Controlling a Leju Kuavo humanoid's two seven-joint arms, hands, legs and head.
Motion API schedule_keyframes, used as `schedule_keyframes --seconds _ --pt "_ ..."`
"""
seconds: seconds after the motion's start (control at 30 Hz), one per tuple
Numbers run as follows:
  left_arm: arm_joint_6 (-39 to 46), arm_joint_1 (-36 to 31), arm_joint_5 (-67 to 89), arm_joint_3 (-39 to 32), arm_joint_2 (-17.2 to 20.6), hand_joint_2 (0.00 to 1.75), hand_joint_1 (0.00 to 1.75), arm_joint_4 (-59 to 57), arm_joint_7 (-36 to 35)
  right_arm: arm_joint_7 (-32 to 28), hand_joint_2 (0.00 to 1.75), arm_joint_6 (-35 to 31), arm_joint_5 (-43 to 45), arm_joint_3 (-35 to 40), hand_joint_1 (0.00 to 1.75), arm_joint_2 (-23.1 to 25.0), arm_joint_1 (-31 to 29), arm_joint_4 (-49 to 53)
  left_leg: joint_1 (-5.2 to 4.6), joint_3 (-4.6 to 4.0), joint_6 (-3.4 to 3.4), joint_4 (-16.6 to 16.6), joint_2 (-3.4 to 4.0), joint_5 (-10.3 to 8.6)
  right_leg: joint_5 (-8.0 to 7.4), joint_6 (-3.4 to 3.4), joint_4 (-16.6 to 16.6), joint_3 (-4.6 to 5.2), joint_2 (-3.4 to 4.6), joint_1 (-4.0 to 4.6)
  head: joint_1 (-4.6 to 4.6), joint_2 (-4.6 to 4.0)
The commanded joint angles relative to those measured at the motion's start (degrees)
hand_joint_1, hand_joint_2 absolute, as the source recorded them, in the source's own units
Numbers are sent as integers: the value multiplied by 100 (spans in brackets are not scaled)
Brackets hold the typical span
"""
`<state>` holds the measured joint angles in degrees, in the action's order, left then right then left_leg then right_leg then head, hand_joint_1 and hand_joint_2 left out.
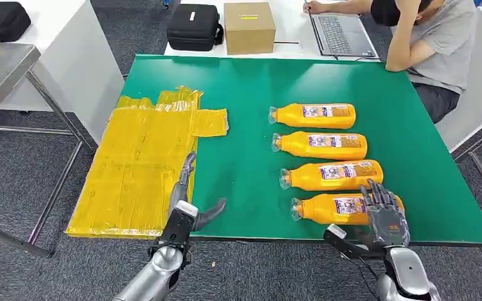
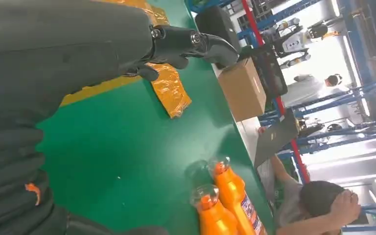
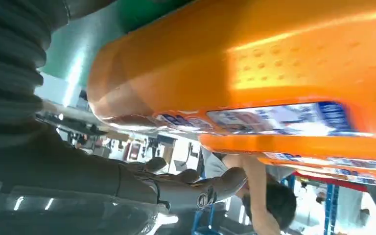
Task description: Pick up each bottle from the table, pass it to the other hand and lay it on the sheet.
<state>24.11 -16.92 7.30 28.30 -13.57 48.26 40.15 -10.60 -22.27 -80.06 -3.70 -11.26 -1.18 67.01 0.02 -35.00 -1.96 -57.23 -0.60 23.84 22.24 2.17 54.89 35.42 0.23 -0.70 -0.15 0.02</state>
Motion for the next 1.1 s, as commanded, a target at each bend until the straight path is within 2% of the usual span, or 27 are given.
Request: schedule_keyframes --seconds 0.03,0.33,0.6,0.67,0.7,0.73,0.9,0.93,0.97,1.1 --pt "-41 -125 75 18 -31 175 0 -352 -15 -210 175 -40 146 -380 0 212 -141 -863 4 38 10 9 4 14 13 -8 -9 -39 -2 5 0 0" --pt "-46 -145 68 13 -38 175 0 -376 -15 -256 175 -49 217 -412 0 200 -198 -989 5 24 5 6 4 5 3 -5 -8 -23 -1 6 0 0" --pt "-49 -218 38 85 -93 175 0 -467 -15 -666 175 44 696 -575 0 42 -606 -2233 5 65 8 10 2 9 8 -8 -15 -65 -7 6 0 0" --pt "-67 -278 19 101 -117 175 0 -515 -15 -715 175 52 683 -535 145 -70 -728 -2514 5 65 7 8 1 8 5 -7 -14 -64 -8 7 0 0" --pt "-74 -310 10 115 -127 175 0 -529 -15 -719 175 64 710 -553 159 -124 -799 -2682 6 69 6 5 4 8 4 -7 -14 -68 -5 8 -2 0" --pt "-94 -330 -10 143 -126 175 0 -533 -15 -727 175 24 657 -516 168 -197 -884 -2913 5 76 15 3 3 12 8 -5 -12 -74 -8 6 0 0" --pt "-99 -355 -35 166 -131 175 0 -551 -15 -756 175 -35 636 -510 168 -254 -936 -3087 1 89 -4 5 -13 16 9 -6 -23 -80 -22 6 0 0" --pt "-96 -346 -38 177 -122 175 0 -537 -15 -750 175 -19 629 -502 175 -246 -944 -3110 -2 82 -3 1 -1 17 11 -3 -18 -70 -12 3 4 0" --pt "-90 -356 -59 204 -114 175 0 -520 -15 -721 175 88 627 -496 175 -268 -967 -3186 1 91 -14 -1 -22 14 22 1 -18 -56 -27 6 2 0" --pt "-68 -433 -144 277 -95 175 0 -526 -15 -615 175 141 389 -349 173 -418 -1064 -3509 3 121 -14 11 -25 17 27 9 -33 -80 -30 9 0 0"
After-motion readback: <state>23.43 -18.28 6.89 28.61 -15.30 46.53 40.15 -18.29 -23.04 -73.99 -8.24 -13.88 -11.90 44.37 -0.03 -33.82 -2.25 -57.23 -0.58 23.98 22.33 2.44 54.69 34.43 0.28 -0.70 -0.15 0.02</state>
